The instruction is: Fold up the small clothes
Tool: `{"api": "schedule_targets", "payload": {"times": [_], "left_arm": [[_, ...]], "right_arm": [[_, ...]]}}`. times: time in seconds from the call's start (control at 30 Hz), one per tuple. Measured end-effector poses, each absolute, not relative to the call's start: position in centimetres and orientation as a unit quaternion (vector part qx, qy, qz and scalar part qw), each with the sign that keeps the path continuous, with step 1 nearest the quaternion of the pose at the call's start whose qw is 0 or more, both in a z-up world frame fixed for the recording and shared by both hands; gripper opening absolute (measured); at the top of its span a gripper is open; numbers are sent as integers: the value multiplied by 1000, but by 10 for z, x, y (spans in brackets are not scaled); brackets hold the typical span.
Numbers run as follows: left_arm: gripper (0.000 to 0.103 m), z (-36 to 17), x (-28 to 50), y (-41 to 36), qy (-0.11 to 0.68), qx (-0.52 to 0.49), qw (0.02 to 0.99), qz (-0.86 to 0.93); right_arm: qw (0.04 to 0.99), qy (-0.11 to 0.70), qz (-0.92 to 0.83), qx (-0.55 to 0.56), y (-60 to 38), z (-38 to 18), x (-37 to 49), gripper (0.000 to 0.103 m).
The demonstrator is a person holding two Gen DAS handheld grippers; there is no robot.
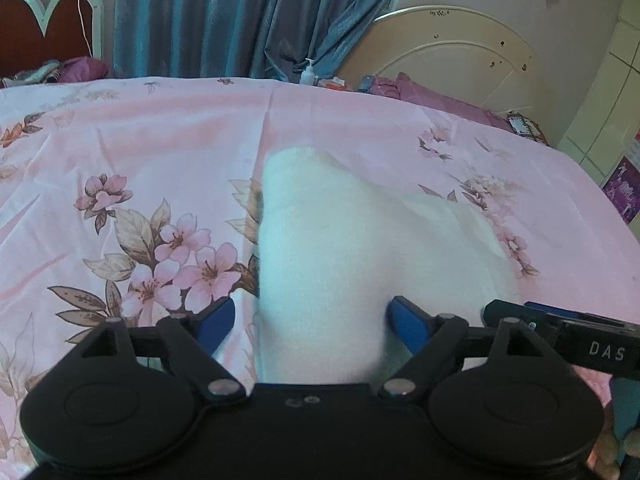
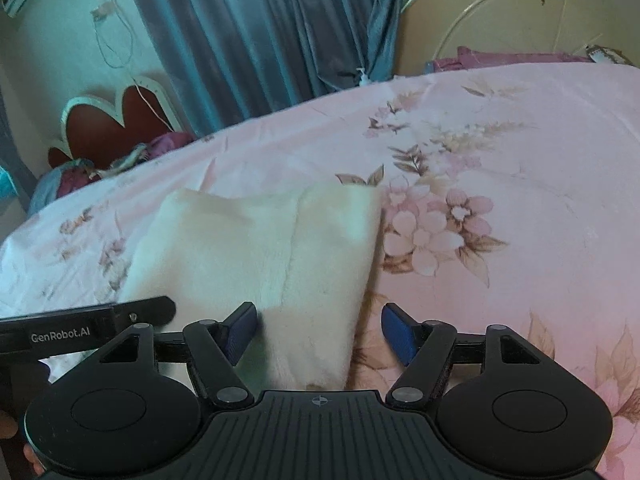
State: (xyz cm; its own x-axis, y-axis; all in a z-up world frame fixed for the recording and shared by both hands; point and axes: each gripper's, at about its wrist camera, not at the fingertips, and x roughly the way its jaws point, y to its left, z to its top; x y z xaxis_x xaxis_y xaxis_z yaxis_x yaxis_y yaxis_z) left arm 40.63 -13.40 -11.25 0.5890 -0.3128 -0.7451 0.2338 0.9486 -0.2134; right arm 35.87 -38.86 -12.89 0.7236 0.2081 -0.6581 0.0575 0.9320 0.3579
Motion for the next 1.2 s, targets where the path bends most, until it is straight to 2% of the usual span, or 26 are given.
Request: {"api": "schedule_targets", "payload": {"times": [0.33, 0.37, 0.4, 0.47, 0.5, 0.67, 0.77, 0.9, 1.2], "left_arm": [[83, -131, 414, -121, 456, -109, 862, -191], [81, -131, 414, -124, 456, -106, 861, -198], [75, -131, 414, -125, 456, -105, 860, -204], [67, -131, 415, -126, 460, -117, 854, -214], [61, -130, 415, -125, 462, -122, 852, -216], [51, -130, 416, -123, 462, -131, 849, -222], [45, -125, 410, -133, 450, -114, 862, -206], [39, -108, 403, -132, 435, -110, 870, -204], [38, -60, 390, -85, 404, -105, 886, -203]], "right_arm": [[883, 372, 97, 271, -405, -153, 365, 71], [881, 371, 104, 274, -405, -154, 367, 71], [880, 371, 110, 278, -405, -154, 368, 71], [869, 379, 129, 289, -404, -155, 371, 58], [867, 380, 131, 295, -406, -156, 370, 55], [865, 382, 136, 295, -406, -157, 374, 45], [864, 384, 128, 299, -399, -154, 376, 34], [864, 370, 132, 315, -398, -144, 370, 31], [869, 341, 172, 315, -347, -94, 370, 31]]}}
